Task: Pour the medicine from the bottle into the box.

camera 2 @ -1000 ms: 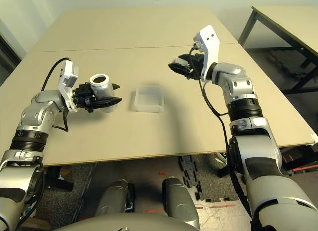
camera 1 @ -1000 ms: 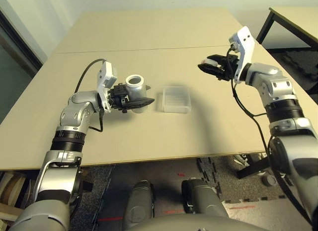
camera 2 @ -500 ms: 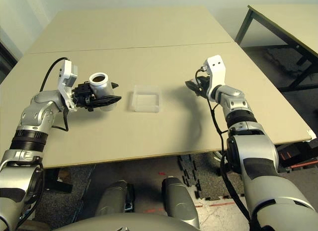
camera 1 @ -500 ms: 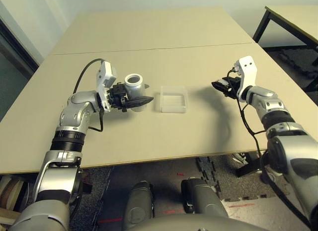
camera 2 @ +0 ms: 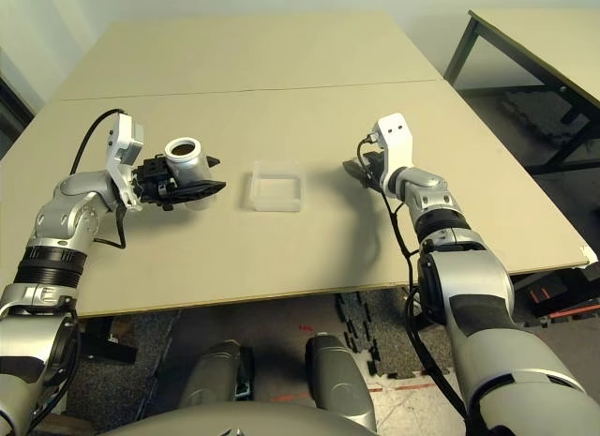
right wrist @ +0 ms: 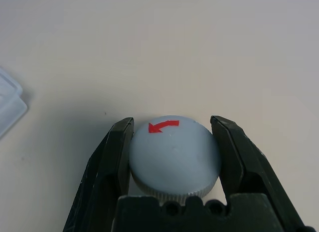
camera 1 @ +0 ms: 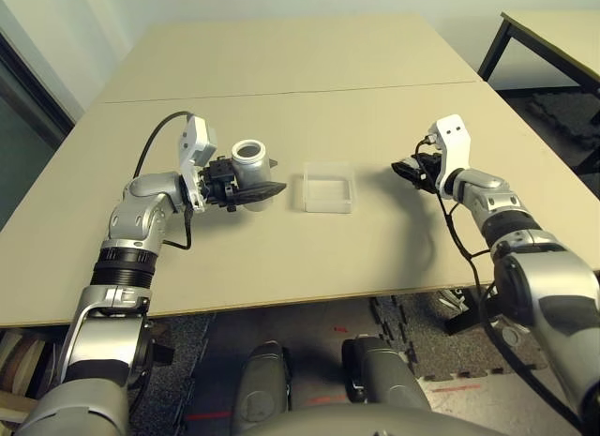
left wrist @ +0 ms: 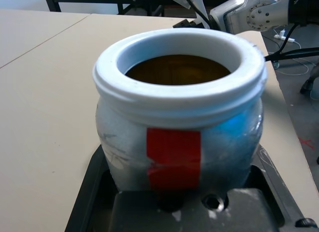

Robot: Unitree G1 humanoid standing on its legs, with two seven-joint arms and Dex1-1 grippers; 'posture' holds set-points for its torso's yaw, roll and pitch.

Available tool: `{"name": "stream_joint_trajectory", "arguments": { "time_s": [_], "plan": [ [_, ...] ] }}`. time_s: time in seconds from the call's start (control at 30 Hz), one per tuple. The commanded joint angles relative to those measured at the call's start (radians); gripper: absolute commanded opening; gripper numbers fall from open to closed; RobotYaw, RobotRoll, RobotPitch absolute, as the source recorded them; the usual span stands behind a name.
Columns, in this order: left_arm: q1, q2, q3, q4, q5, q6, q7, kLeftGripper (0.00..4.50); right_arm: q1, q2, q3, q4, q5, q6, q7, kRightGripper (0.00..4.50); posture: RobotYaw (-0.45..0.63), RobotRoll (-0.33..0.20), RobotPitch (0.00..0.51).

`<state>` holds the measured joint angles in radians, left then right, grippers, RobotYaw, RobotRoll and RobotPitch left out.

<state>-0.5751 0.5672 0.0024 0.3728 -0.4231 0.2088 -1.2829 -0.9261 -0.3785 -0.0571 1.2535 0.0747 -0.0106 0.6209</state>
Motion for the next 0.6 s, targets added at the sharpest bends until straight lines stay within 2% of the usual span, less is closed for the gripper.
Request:
{"name": "stream_joint_trajectory", "arguments": {
  "time_s": [0.03, 0.17, 0.3, 0.4, 0.47, 0.53, 0.6],
  "plan": [
    [0.002, 0.007, 0.004, 0.001, 0.013, -0.005, -0.003, 2.6, -0.001, 0.0, -0.006, 0.011, -0.018, -0.016, -0.002, 3.31, -0.04, 0.0, 0.04],
    [0.001, 0.013, 0.004, 0.002, 0.023, -0.015, 0.004, 2.6, -0.013, -0.017, -0.004, -0.003, -0.029, -0.02, 0.03, 4.5, -0.04, 0.0, 0.043],
    [-0.003, 0.021, -0.003, 0.005, 0.05, -0.048, 0.018, 2.6, -0.025, -0.051, -0.005, -0.034, -0.024, -0.014, 0.102, 4.5, -0.04, 0.0, 0.045],
    [-0.027, 0.014, -0.013, 0.018, 0.088, -0.088, 0.043, 2.6, -0.018, -0.085, 0.007, -0.103, -0.013, -0.006, 0.229, 4.5, -0.04, 0.0, 0.046],
    [-0.061, 0.004, -0.026, 0.052, 0.144, -0.151, 0.088, 2.6, 0.004, -0.111, 0.015, -0.186, 0.006, 0.023, 0.339, 4.5, -0.05, 0.0, 0.046],
    [-0.125, -0.009, -0.055, 0.123, 0.228, -0.239, 0.151, 2.6, 0.062, -0.154, 0.042, -0.347, 0.031, 0.1, 0.487, 4.5, -0.06, 0.0, 0.046],
    [-0.176, -0.018, -0.082, 0.184, 0.294, -0.309, 0.193, 2.6, 0.113, -0.182, 0.055, -0.485, 0.054, 0.177, 0.555, 4.5, -0.07, 0.0, 0.045]
  ]
}}
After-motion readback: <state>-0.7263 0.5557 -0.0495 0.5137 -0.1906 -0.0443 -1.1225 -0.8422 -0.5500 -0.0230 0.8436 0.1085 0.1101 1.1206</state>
